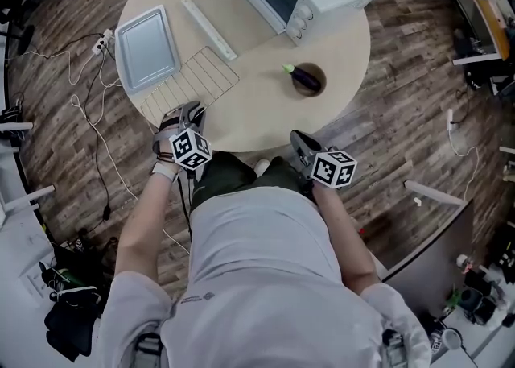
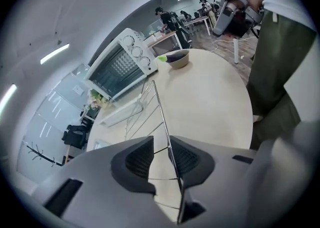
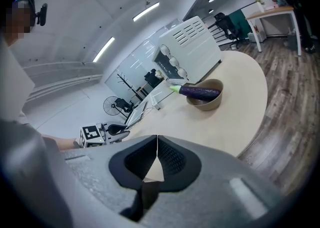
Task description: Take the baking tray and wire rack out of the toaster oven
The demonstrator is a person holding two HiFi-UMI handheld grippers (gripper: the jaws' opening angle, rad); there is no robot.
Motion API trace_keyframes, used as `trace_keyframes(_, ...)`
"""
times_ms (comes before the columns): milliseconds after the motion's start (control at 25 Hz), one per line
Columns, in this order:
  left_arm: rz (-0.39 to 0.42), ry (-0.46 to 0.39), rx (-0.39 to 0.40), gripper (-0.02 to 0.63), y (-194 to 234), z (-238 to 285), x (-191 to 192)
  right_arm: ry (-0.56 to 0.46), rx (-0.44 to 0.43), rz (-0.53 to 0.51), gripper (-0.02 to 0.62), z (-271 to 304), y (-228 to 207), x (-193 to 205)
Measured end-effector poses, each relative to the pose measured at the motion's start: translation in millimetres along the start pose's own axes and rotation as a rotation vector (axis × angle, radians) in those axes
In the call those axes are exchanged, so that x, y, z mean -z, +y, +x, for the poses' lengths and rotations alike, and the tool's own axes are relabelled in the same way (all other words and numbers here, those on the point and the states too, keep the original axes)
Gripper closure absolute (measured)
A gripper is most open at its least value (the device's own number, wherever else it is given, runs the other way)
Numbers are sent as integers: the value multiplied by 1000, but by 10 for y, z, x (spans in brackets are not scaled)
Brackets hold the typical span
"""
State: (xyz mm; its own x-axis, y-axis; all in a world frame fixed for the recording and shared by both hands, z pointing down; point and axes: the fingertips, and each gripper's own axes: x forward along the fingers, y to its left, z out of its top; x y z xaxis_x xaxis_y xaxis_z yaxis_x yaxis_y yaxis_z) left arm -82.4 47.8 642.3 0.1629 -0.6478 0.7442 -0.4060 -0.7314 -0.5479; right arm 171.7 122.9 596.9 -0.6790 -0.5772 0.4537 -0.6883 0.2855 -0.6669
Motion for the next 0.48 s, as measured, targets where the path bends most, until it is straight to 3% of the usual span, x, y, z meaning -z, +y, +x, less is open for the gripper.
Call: trace_keyframes(480,-47,41,312,420,-370,276,156,6,16,25,588,192,33,-86)
